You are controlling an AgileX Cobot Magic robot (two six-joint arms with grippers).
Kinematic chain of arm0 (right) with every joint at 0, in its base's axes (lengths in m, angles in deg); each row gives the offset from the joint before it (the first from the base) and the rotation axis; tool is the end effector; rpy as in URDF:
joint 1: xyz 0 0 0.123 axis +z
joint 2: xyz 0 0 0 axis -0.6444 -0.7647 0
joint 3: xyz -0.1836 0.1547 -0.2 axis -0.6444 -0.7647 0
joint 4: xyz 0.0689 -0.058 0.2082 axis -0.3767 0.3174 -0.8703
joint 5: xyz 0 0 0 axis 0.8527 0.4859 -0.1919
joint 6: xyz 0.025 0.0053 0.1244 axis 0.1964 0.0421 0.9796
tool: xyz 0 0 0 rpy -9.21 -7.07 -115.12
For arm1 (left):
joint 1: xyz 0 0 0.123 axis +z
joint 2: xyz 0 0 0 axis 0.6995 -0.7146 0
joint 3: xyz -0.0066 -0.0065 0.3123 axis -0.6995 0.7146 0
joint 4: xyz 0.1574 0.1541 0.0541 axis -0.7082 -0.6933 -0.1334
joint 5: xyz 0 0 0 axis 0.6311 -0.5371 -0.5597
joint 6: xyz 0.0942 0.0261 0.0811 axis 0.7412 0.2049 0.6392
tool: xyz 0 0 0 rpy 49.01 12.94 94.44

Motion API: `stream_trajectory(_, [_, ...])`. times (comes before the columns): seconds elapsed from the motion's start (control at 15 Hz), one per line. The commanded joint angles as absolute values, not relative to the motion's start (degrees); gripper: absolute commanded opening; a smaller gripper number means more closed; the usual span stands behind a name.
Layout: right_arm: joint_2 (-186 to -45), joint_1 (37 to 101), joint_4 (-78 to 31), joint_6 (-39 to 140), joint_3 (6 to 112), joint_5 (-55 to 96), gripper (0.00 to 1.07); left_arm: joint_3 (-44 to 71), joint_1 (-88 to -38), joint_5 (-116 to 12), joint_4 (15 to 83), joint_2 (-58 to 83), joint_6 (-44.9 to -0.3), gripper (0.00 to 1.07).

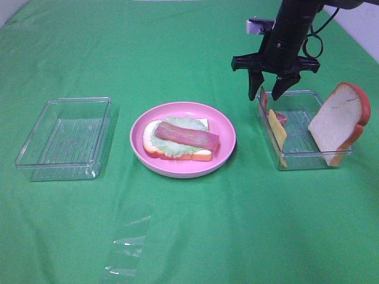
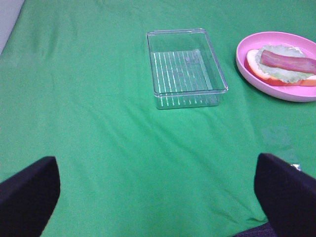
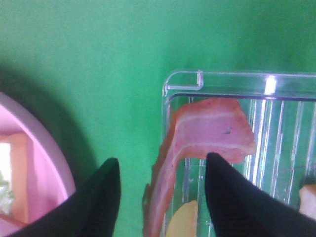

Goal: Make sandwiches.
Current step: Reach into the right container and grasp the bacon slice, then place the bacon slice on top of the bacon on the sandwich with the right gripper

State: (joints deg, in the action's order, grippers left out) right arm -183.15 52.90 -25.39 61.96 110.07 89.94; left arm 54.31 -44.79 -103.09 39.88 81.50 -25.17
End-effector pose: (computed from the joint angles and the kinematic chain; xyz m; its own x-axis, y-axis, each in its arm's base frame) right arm 0.4879 0.1158 0.1596 -0.9779 -0.0803 -0.1929 -0.0946 0.9933 0.0658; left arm -0.0263 -0.0106 0.2514 -0.4544 -0.0211 -0.8905 0.0712 0.9957 -0.0599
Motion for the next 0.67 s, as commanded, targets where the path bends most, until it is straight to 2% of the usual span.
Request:
stream_trajectory(0.07, [-183.78, 52.95, -23.67, 63.28, 110.24, 91.32, 0.22, 54.26, -44.73, -102.92, 40.46, 82.3, -25.05, 1.0])
stream_trajectory(0.2, [-183.78, 52.95, -22.92, 62.7, 110.24, 91.38, 0.0, 54.26, -44.73, -102.92, 40.46, 82.3, -25.05, 1.0])
stream_trajectory(0.67, [-183.09, 52.95, -22.92, 60.3, 110.24, 93.9, 0.0, 54.26, -44.73, -102.92, 40.46, 82.3, -25.05, 1.0])
